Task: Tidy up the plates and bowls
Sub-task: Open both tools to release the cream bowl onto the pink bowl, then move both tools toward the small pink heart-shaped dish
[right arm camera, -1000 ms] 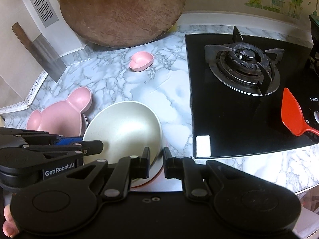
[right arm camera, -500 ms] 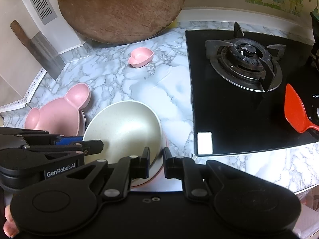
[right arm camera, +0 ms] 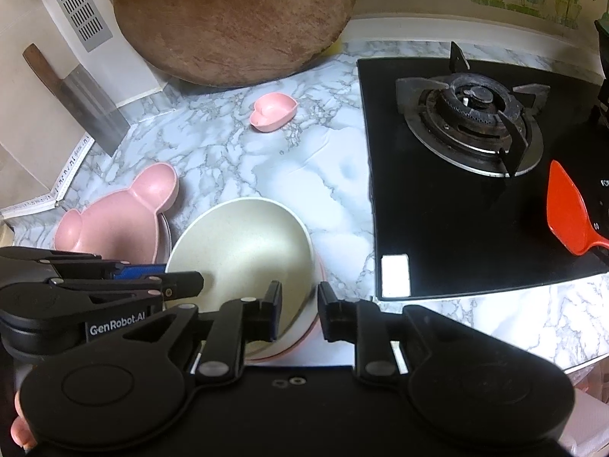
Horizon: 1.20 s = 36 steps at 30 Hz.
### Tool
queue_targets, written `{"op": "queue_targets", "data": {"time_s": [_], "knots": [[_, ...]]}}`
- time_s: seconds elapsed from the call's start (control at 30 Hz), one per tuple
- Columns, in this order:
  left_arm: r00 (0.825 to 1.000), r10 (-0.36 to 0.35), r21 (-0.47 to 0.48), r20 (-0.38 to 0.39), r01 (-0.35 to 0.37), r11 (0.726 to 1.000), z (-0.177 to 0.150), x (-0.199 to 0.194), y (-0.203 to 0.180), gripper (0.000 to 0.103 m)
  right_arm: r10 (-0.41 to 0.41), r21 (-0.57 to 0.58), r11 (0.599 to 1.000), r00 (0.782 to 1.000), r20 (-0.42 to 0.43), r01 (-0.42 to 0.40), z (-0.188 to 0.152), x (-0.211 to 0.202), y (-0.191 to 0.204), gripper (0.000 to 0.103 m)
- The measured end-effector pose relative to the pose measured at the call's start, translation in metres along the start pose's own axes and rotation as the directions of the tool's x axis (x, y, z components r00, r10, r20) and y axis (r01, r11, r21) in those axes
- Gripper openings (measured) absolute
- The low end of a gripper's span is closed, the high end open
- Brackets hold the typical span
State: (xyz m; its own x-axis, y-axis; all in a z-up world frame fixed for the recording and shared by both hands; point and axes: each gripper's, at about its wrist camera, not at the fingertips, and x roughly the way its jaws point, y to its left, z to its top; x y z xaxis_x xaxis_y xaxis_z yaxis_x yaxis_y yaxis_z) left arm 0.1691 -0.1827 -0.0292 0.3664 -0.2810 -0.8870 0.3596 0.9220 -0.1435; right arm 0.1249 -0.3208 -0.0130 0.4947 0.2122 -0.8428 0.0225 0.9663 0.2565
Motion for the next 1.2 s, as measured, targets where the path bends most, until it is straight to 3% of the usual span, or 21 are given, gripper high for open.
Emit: {"op": "queue_targets", "data": {"time_s": [0.4,0.93,1.07,1.2], "knots": [[0.999,-0.035,-0.015,0.036,0.036,0.999,0.010,-0.016,0.015,0.015,0.002,-0.026,1.000,0.999,0.041,0.000,0.019,-0.014,-0.004,0.027],[0.987,0.001,-0.083,0.161,0.012,0.996,0.069,-0.037,0.039,0.016,0.015,-0.065,0.998,0.991,0.136,-0.007,0.088,-0.030,-0.018,0.042],[0.983,0.016,-0.098,0.181,0.002,0.995,0.083,-0.035,0.041,0.026,0.025,-0.072,0.997,0.991,0.135,-0.015,0.104,-0.024,-0.022,0.043],[0.982,0.031,-0.109,0.187,-0.011,0.994,0.094,-0.030,0.044,0.026,0.046,-0.095,0.995,0.991,0.124,-0.034,0.118,-0.014,-0.022,0.046]]}}
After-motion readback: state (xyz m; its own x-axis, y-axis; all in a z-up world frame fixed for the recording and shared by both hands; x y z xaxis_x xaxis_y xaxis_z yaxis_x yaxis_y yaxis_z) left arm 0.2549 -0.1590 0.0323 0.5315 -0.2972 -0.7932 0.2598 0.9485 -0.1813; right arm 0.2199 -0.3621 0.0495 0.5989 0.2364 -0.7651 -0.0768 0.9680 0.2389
